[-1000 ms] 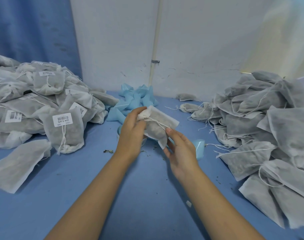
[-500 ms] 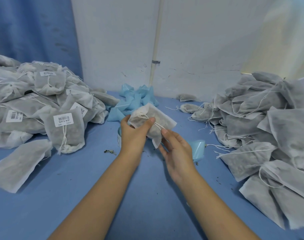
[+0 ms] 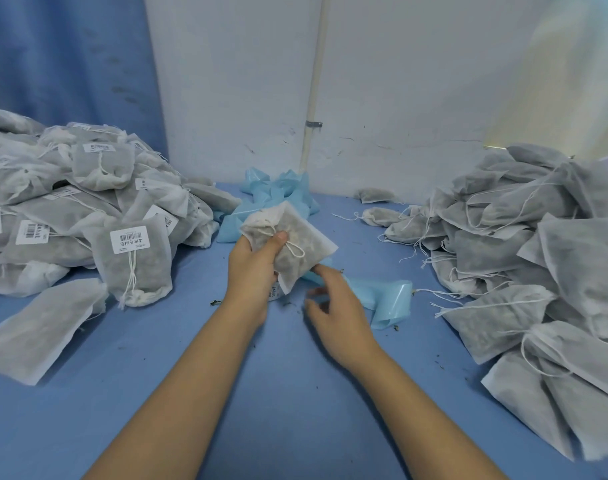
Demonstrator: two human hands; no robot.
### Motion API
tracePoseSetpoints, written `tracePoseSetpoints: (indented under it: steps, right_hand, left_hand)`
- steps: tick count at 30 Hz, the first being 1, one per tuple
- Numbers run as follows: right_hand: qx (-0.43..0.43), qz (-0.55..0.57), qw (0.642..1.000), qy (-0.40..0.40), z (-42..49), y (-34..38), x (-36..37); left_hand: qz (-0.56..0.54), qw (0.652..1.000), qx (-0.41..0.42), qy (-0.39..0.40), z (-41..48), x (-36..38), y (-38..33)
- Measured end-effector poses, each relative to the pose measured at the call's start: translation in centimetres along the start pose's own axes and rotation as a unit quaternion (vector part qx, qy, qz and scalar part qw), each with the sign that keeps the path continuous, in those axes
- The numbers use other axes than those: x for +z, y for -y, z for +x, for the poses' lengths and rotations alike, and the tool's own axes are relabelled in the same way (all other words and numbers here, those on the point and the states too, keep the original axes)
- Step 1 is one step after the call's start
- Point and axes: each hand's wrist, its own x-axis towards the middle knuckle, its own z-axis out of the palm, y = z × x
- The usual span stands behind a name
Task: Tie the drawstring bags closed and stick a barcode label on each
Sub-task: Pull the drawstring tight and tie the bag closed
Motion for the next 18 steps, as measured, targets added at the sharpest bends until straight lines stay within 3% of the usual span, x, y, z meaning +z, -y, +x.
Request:
tracePoseSetpoints:
  steps: [3, 10, 15, 18]
  right_hand:
    - [-0.04, -0.074, 0.993, 0.085, 0.0, -0.8, 0.3]
    - [-0.043, -0.117, 0.992, 0.017, 0.0, 0.1, -0.1]
    - [0.035, -0.161, 0.985, -0.044, 0.2, 0.1, -0.5]
    - [0.053, -0.18, 0.977, -0.105, 0.3, 0.2, -0.7]
  left_hand:
    - [-0.001, 1.0, -0.008, 0.012, 0.4, -0.3, -0.1]
    - [0.172, 0.985, 0.018, -0.002, -0.1, -0.3, 0.7]
    - [0.386, 0.914, 0.108, 0.066, -1.1, -1.3, 2.1]
    - [0.441, 0.882, 0.142, 0.085, -1.3, -2.0, 2.4]
